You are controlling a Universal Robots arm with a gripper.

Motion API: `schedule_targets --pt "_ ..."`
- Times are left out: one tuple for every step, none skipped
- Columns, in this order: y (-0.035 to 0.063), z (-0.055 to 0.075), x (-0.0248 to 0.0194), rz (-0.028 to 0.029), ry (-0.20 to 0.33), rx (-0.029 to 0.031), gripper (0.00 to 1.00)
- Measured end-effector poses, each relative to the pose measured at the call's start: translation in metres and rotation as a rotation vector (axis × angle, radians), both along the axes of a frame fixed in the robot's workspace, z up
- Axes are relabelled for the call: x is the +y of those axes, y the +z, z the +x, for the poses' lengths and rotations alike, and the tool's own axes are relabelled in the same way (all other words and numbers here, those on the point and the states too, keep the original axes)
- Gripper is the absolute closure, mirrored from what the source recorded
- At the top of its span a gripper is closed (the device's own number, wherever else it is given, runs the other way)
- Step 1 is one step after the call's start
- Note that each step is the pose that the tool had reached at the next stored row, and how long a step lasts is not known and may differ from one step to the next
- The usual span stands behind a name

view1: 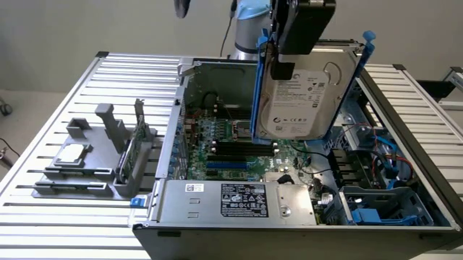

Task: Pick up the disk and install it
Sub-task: 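Pick up the disk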

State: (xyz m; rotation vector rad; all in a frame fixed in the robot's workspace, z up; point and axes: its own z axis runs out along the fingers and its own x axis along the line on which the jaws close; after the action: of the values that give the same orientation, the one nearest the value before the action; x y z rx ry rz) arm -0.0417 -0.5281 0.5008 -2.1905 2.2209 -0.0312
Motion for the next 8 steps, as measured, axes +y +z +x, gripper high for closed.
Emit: schedule_targets --pt "-0.0002 0.003 -0.0022 0.0000 0.000 -0.0002 0.67" --pt "-0.0003 0.006 -0.0044 -0.0001 0.000 -0.0004 0.67" --pt "-0.0005 0.010 -0.0067 -0.0001 0.000 -0.0005 0.67" --pt "-0.0007 0.013 -0.0089 -0.0001 0.000 -0.0007 0.67" --pt "-0.0010 0.016 -0.0111 -0.0001 0.000 -0.0008 0.67" --pt "-0.0014 0.020 -0.0134 0.0000 0.000 -0.0009 0.67" --pt "-0.0018 0.024 -0.0156 0.0000 0.000 -0.0008 0.67" --pt "-0.0023 0.027 -0.0177 -0.0001 0.000 -0.0008 0.67"
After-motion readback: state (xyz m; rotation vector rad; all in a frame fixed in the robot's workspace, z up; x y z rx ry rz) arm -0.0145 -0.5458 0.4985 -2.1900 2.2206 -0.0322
